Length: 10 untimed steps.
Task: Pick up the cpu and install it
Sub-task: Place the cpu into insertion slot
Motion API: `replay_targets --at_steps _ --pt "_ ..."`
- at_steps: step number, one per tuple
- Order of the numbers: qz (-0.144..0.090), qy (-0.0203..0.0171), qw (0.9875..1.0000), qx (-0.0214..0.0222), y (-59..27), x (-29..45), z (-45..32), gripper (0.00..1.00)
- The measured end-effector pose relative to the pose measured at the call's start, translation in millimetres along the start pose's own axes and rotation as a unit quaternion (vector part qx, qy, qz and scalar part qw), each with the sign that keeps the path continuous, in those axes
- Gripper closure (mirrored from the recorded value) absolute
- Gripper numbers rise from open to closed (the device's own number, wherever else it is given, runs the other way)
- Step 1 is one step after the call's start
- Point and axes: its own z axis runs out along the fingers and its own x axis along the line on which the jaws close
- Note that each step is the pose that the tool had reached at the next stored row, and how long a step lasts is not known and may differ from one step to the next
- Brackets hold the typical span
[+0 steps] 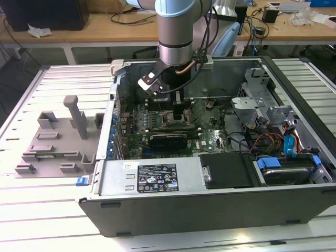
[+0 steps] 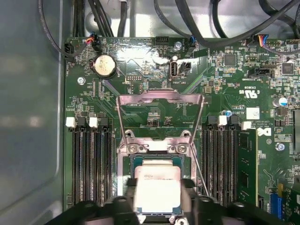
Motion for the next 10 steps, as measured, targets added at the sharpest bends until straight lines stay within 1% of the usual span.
replay_targets --at_steps 1,2,3,6,7,10 --pt "0.000 0.0000 1.0000 0.0000 0.0 0.0 -0.1 0.53" --pt "0.000 0.0000 1.0000 0.0000 0.0 0.0 -0.2 0.59" --pt "0.000 0.0000 1.0000 0.0000 0.0 0.0 -0.3 0.71" --pt "0.000 0.0000 1.0000 0.0000 0.0 0.0 -0.9 0.89" --pt "0.000 -0.0001 1.0000 0.0001 0.0 -0.4 -0.8 0.89" --pt "0.000 0.0000 1.0000 0.0000 -0.3 -0.6 5.0 0.89"
